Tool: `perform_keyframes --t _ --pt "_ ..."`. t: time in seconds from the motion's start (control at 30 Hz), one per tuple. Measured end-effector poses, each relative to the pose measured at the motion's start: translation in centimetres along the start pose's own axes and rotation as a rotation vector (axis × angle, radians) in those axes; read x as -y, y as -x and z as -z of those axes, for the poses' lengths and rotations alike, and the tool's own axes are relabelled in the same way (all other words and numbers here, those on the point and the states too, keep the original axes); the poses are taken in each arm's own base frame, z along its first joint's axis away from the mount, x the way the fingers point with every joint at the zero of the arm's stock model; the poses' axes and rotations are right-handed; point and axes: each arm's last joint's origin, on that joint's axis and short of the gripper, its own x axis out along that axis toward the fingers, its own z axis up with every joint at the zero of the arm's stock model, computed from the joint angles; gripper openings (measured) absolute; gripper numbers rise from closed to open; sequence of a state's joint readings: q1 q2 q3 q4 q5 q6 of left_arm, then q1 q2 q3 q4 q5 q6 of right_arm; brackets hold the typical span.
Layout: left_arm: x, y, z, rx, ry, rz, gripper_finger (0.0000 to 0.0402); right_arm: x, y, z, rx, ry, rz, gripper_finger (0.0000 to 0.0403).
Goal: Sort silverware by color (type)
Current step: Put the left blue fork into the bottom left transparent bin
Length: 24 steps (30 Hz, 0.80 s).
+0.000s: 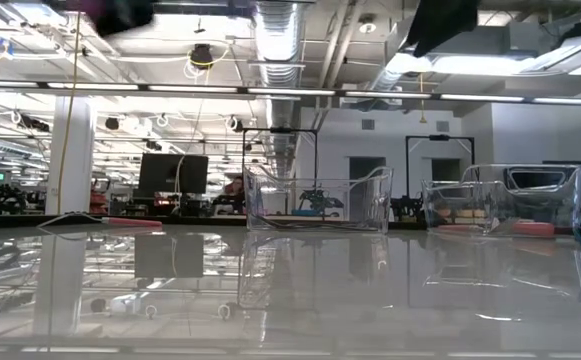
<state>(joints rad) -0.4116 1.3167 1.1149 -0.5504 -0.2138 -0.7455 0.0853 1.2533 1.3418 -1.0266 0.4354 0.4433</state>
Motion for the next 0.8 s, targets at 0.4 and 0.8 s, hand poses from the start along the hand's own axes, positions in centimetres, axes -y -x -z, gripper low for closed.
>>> perform_keyframes --t 0.4,0.8 --pt "3.3 6.3 10.9 -0.558 -0.797 0.208 0.0 -2.6 -3.9 -1.4 0.011 0.109 -0.084 0.026" --pt "3.0 5.1 14.1 -0.779 -1.333 0.378 0.0 -9.0 -2.5 5.0 -0.45 0.278 -0.352 0.026"
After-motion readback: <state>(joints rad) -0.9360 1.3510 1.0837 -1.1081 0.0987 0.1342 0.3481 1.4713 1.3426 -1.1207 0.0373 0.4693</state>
